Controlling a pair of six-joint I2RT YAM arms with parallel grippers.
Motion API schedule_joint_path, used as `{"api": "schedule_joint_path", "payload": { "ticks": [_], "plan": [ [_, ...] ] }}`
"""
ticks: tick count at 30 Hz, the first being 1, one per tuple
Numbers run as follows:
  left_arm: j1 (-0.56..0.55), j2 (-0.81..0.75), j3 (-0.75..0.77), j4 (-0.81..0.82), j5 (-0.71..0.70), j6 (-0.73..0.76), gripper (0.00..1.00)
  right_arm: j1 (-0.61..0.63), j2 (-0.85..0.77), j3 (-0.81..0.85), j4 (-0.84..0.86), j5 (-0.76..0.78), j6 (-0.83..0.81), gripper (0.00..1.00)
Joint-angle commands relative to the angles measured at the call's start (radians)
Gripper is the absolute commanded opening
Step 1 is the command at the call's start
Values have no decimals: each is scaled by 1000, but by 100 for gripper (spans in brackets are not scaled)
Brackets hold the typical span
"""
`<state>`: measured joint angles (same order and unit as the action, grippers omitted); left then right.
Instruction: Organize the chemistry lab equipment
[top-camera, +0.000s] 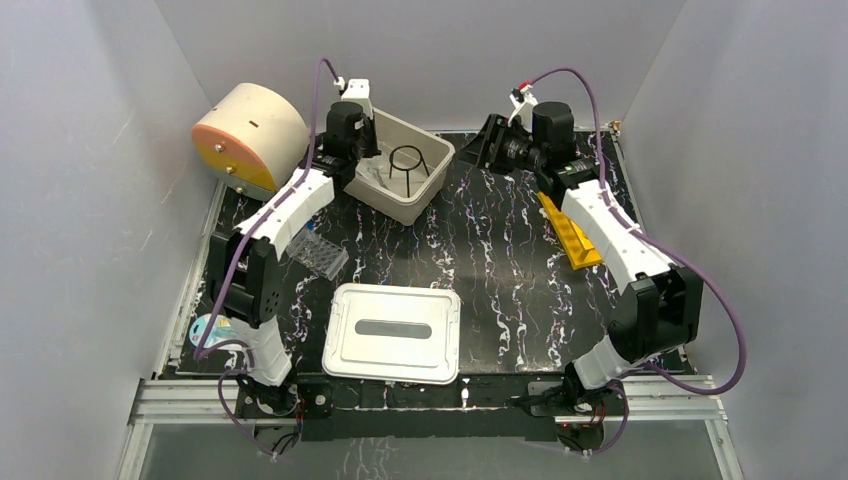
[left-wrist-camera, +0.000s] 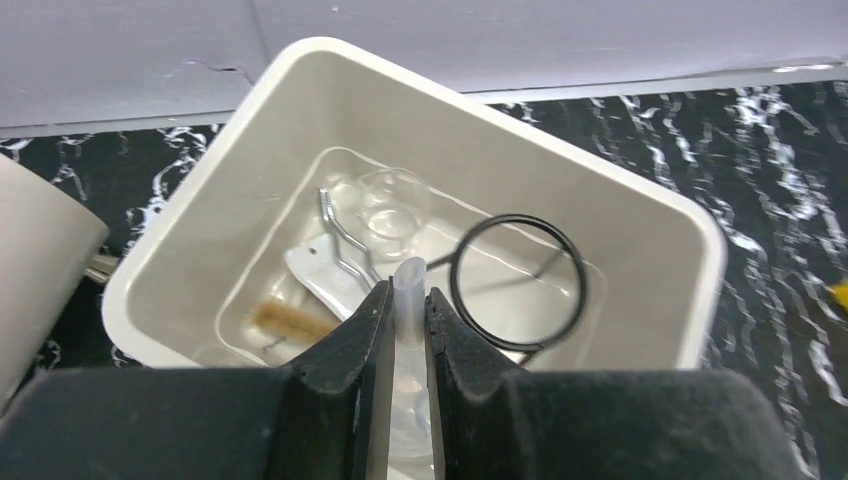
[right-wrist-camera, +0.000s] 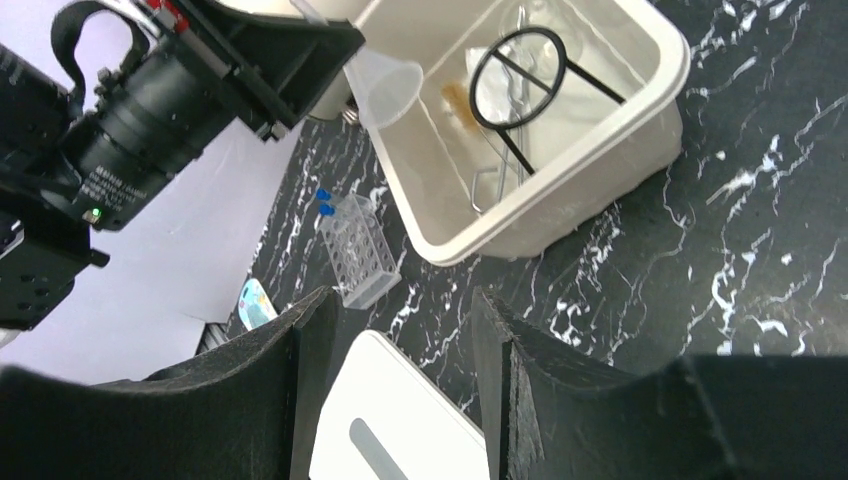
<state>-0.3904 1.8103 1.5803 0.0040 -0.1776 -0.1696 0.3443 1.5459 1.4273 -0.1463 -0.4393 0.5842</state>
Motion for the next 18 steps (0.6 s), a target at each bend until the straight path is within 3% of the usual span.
{"api": "schedule_joint_path", "payload": {
  "ticks": [1, 6, 10, 18],
  "plan": [
    [9, 45, -5, 122, -130, 71, 0, -3, -49, -20, -30, 7, -21, 60],
    [29, 110, 21, 97, -117, 39, 0, -4, -63, -43, -42, 7, -19, 60],
    [49, 138, 41, 48, -54, -68, 0, -4, -69, -45, -57, 11, -29, 60],
    [61, 172, 121, -179, 8, -259, 0, -5, -95, -45, -81, 51, -41, 60]
  ]
}}
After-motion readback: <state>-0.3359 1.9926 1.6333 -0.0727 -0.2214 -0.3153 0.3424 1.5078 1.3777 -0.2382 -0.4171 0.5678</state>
